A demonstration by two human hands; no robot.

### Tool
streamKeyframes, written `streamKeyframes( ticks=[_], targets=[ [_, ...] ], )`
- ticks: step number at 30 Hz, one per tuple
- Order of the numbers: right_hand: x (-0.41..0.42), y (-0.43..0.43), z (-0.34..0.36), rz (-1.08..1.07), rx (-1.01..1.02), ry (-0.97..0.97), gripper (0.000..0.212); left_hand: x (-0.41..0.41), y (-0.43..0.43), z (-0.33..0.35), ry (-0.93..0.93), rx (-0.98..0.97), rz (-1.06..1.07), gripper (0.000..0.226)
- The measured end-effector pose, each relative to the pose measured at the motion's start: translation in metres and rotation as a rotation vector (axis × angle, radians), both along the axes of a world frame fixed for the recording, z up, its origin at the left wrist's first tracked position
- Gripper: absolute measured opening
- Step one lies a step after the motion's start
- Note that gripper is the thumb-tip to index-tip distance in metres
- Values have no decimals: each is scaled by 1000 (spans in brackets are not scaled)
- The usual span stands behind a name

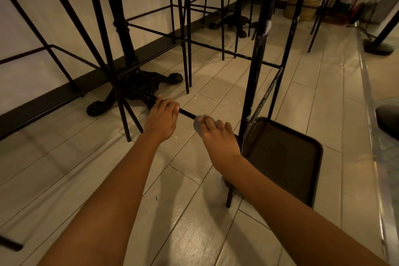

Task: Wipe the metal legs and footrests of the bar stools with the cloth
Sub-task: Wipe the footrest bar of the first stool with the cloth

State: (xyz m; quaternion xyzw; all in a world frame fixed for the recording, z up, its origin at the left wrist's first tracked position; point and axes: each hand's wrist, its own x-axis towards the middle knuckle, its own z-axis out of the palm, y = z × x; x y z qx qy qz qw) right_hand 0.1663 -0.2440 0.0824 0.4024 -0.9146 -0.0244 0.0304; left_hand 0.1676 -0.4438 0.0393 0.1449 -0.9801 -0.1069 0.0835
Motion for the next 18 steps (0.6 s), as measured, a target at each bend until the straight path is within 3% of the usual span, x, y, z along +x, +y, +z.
streamKeyframes(
  ticks=[5, 12, 18],
  targets=[
    [-3, -7, 9, -18, -28, -49, 88, 3, 7, 6, 79, -20, -29, 37],
    [3, 8, 7, -35, 15, -66, 83, 7, 13, 12, 28, -27, 17, 36],
    [0, 2, 4, -75, -11, -87, 84, 11, 27, 10, 117, -33, -4, 35]
  ],
)
